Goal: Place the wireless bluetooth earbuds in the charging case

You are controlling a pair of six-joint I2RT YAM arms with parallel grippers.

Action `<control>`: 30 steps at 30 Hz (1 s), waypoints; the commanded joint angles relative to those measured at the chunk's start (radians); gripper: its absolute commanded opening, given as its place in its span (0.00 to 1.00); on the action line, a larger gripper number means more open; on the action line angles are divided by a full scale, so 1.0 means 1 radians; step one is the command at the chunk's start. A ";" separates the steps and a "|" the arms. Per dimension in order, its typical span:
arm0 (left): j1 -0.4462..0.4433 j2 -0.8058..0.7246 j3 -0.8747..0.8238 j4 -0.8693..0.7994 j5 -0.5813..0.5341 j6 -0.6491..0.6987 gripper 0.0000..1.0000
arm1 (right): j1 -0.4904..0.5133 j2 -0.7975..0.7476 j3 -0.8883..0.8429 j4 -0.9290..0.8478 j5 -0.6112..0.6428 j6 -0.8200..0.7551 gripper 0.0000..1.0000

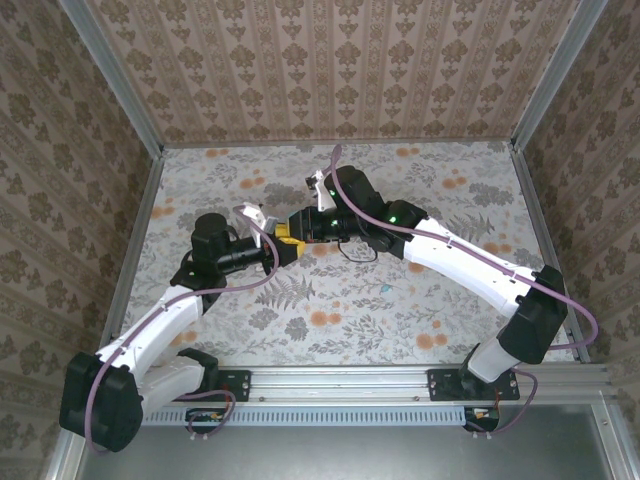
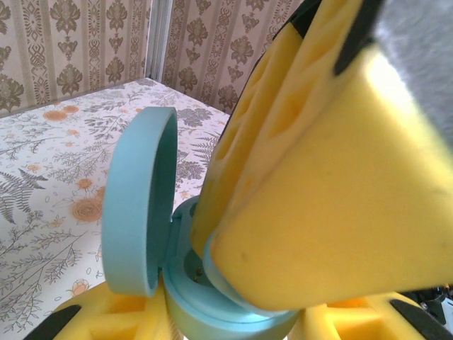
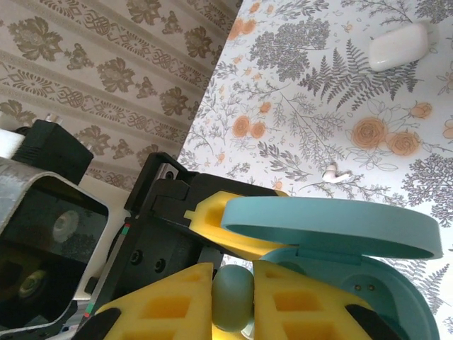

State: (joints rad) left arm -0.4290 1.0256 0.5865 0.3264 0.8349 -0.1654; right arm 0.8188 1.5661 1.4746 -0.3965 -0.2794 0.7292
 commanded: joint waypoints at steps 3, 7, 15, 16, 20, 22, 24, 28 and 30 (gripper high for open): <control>0.014 -0.020 -0.009 0.096 0.028 0.013 0.09 | 0.008 -0.015 -0.010 -0.076 0.003 -0.005 0.14; 0.013 -0.022 -0.028 0.157 0.033 0.012 0.09 | 0.015 -0.019 -0.018 -0.074 0.003 -0.022 0.15; 0.012 -0.022 -0.027 0.158 0.035 0.020 0.08 | 0.021 -0.014 -0.015 -0.101 0.020 -0.035 0.23; 0.012 -0.024 -0.027 0.155 0.035 0.020 0.08 | 0.021 -0.015 -0.014 -0.108 0.028 -0.037 0.23; 0.012 -0.028 -0.028 0.145 0.035 0.027 0.09 | 0.021 -0.027 -0.010 -0.126 0.060 -0.043 0.25; 0.012 -0.031 -0.026 0.138 0.034 0.033 0.08 | 0.022 -0.029 -0.008 -0.132 0.066 -0.048 0.25; 0.012 -0.032 -0.026 0.134 0.033 0.036 0.09 | 0.022 -0.028 -0.004 -0.134 0.065 -0.050 0.26; 0.012 -0.033 -0.024 0.132 0.032 0.038 0.09 | 0.021 -0.024 0.002 -0.162 0.063 -0.051 0.30; 0.013 -0.033 -0.025 0.130 0.035 0.039 0.08 | 0.021 -0.026 0.003 -0.165 0.063 -0.052 0.31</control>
State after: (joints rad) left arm -0.4248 1.0256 0.5499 0.3859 0.8536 -0.1486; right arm 0.8360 1.5539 1.4746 -0.4469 -0.2390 0.6914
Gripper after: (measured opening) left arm 0.335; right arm 0.306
